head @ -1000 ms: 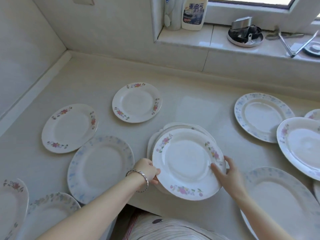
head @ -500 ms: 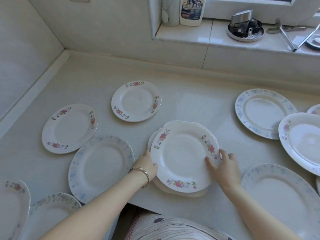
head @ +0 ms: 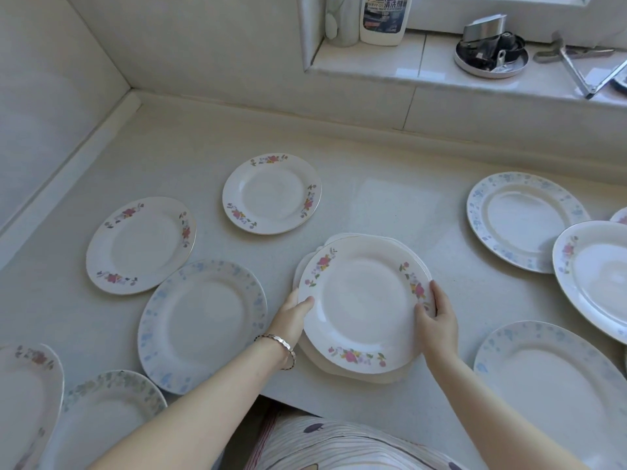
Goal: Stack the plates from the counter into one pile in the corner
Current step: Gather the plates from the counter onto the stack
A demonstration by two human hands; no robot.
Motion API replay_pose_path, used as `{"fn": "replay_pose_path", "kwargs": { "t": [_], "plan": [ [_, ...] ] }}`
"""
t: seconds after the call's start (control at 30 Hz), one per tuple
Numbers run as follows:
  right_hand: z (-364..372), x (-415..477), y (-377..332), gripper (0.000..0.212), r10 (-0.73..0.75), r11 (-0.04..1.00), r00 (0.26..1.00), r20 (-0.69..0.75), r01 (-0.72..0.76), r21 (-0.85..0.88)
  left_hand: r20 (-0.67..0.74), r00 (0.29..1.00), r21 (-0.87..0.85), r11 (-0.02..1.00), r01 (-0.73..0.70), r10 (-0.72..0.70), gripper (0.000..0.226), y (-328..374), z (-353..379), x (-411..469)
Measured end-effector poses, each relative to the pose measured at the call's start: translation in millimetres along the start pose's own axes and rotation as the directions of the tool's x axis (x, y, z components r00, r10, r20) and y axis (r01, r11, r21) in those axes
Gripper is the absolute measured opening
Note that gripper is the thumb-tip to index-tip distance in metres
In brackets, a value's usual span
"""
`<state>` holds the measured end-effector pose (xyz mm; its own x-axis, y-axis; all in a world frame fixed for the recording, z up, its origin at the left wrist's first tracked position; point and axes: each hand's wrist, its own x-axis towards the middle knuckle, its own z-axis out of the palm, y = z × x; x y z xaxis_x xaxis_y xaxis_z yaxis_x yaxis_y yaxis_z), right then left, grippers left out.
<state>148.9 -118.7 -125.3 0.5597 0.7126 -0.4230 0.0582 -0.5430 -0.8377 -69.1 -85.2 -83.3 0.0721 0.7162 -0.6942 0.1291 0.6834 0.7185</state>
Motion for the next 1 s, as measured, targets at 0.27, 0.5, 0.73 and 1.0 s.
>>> {"fn": "replay_pose_path", "kwargs": {
  "t": [0.27, 0.5, 0.73, 1.0],
  "plan": [
    [32, -46, -58, 0.035, -0.482, 0.831, 0.87, 0.105, 0.492, -0.259, -0.454, 0.865, 0.438, 0.899, 0.009, 0.213, 0.046, -19, -77, -7],
    [169, -94, -77, 0.048, 0.176, 0.765, 0.685, 0.707, 0.356, -0.537, -0.723, 0.691, 0.421, 0.779, 0.465, -0.021, 0.05, -29, -174, -9],
    [203, -97, -65, 0.035, 0.308, 0.804, 0.754, 0.58, 0.12, -0.583, -0.693, 0.673, 0.122, 0.877, 0.464, -0.26, 0.048, -25, -212, 7],
    [117, -70, -102, 0.01, -0.197, 0.882, 0.845, 0.497, 0.374, -0.286, -0.573, 0.799, -0.118, 0.983, 0.142, -0.184, 0.024, -2, -170, -6]
  ]
}}
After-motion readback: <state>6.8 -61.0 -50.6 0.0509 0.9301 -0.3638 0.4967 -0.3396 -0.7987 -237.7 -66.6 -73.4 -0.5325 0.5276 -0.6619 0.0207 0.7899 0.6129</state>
